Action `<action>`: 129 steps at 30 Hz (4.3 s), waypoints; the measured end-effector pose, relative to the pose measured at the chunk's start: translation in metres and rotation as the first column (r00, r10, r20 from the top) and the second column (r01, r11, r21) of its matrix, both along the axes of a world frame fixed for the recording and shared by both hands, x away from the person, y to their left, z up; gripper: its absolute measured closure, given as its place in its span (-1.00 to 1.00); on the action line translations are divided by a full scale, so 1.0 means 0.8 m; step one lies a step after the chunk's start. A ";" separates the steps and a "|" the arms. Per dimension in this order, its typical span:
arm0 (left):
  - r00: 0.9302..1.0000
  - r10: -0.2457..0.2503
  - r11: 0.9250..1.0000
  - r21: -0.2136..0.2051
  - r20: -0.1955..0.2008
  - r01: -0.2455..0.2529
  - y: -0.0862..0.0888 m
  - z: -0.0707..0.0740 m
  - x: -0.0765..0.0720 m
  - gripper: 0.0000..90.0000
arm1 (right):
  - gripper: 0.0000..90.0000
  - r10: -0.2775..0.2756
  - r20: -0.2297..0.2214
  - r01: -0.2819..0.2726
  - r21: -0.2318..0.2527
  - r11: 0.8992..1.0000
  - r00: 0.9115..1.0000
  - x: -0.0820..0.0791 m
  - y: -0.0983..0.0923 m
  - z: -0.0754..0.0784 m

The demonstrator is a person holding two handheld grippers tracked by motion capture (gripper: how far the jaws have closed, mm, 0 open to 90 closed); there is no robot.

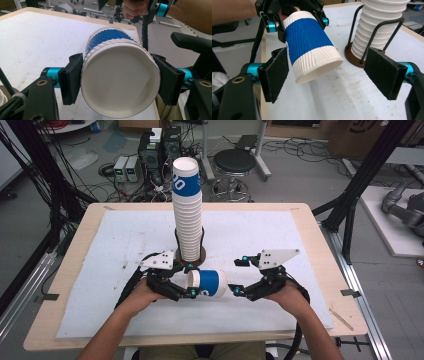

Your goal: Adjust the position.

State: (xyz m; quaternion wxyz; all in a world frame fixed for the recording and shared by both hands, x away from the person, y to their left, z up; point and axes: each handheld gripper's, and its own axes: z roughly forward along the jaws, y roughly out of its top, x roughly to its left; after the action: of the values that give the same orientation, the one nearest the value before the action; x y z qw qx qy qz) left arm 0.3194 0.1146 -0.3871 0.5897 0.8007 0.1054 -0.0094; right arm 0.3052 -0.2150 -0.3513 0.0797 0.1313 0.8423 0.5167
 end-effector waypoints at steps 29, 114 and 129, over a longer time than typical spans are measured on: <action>1.000 -0.003 0.988 -0.154 0.019 0.006 0.013 -0.016 -0.009 -0.33 | -0.54 -0.043 -0.042 0.047 0.104 0.993 0.998 -0.011 -0.013 -0.047; 0.996 -0.079 0.994 -0.074 -0.037 0.076 0.001 -0.002 -0.016 -0.65 | -0.26 0.161 -0.086 -0.152 0.101 0.983 0.983 -0.014 0.006 -0.043; 0.995 -0.094 0.977 0.193 0.028 0.087 -0.025 0.032 -0.011 -0.65 | -0.27 0.175 -0.059 -0.183 -0.191 0.964 0.983 -0.001 0.033 -0.010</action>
State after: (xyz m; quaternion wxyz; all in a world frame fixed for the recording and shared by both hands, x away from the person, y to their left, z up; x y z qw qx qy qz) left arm 0.3109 0.0949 -0.3617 0.5109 0.8576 0.0584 -0.0114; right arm 0.3044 -0.1887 -0.3593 0.0279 0.0569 0.8988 0.4337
